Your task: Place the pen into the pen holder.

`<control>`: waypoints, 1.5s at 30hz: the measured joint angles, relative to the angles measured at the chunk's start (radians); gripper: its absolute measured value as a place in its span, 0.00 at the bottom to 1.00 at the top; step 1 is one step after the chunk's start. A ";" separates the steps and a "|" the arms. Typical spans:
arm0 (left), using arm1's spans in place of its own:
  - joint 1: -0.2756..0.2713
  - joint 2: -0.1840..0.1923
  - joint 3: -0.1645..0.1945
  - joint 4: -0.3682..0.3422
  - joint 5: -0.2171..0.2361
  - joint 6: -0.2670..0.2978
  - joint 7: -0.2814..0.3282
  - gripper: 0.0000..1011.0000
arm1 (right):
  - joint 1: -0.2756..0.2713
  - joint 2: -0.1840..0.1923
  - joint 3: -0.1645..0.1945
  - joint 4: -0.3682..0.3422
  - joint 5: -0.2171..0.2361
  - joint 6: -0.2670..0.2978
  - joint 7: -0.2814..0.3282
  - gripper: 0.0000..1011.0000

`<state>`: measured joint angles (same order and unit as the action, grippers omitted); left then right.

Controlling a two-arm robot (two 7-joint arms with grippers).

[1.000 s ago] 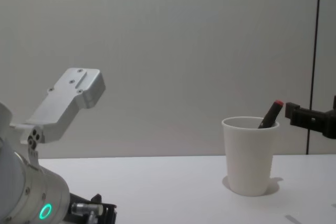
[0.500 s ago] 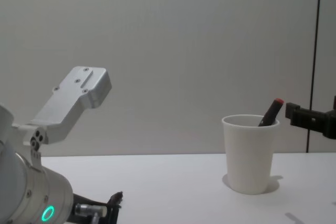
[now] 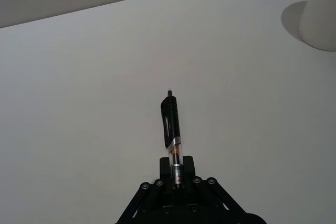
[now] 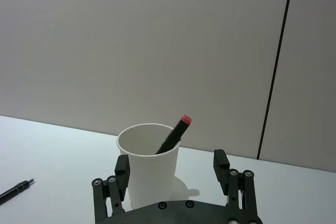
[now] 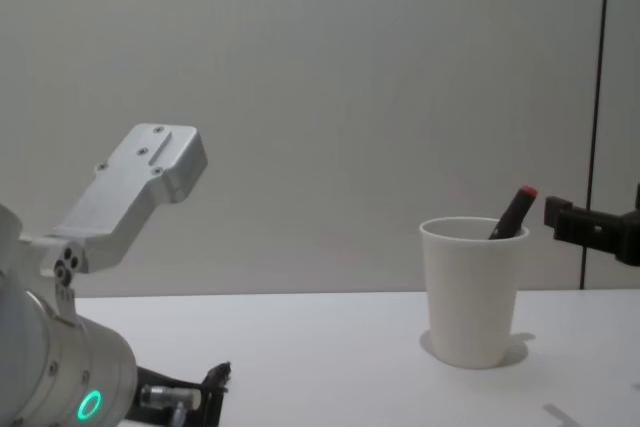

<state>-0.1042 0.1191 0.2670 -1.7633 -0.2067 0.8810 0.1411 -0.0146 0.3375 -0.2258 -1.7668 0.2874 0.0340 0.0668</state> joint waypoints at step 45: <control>0.002 0.040 -0.116 -0.052 -0.064 -0.407 -0.150 0.14 | 0.000 0.000 0.000 0.000 0.000 0.000 0.000 0.99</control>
<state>-0.1020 0.1595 0.1511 -1.8151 -0.2708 0.4741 -0.0088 -0.0147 0.3374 -0.2258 -1.7667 0.2874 0.0340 0.0668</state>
